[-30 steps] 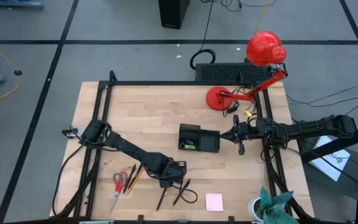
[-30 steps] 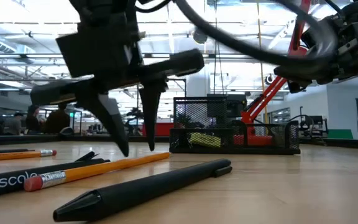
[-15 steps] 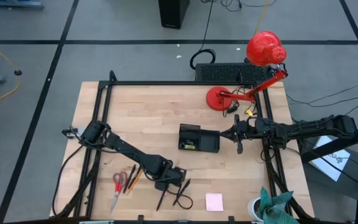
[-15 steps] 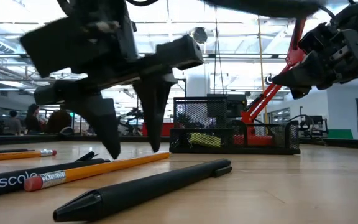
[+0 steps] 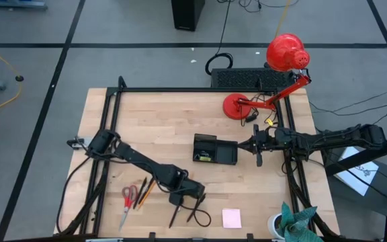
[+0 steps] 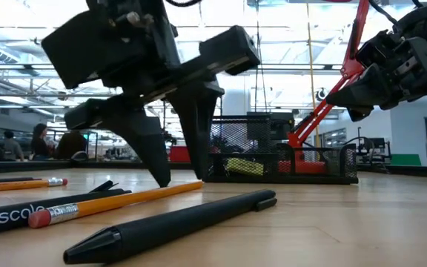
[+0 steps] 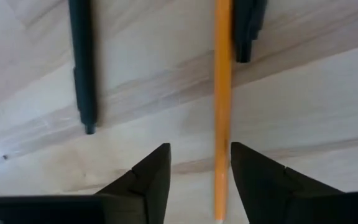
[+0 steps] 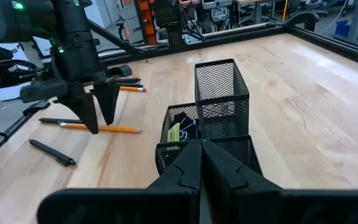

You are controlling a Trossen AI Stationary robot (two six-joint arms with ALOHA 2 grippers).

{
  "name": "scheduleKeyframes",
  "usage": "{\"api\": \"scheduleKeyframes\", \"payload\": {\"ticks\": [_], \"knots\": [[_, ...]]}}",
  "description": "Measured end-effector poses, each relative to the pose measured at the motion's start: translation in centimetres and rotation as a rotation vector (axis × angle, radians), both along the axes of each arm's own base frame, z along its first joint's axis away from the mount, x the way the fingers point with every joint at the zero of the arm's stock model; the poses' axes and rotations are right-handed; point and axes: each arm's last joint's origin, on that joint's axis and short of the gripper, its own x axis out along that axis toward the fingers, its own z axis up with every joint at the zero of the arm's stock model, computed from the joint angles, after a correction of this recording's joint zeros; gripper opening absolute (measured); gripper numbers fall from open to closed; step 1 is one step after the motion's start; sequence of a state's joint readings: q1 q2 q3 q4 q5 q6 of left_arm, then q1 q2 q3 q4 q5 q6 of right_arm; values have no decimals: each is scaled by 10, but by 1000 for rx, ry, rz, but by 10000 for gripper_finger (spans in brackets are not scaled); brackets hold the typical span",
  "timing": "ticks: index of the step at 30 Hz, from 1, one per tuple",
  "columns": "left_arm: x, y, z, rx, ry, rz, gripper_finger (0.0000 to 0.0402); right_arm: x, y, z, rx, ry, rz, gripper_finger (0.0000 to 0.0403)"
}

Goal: Pick and place office supplies into organizer
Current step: Put the left yellow pencil into the black desk organizer

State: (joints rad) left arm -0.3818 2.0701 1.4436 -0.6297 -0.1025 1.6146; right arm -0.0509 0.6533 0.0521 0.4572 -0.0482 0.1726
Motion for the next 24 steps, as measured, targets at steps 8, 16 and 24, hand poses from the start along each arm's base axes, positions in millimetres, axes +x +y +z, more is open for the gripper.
{"api": "scheduleKeyframes", "payload": {"ticks": [8,16,24], "knots": [[-4,11,-11,-44,26,13,139,0,0,0,0,-1,0,4],[-5,13,-16,-80,32,71,108,0,0,0,-1,-1,0,4],[-1,16,-16,-135,17,174,74,0,0,0,-2,-1,0,4]]}}
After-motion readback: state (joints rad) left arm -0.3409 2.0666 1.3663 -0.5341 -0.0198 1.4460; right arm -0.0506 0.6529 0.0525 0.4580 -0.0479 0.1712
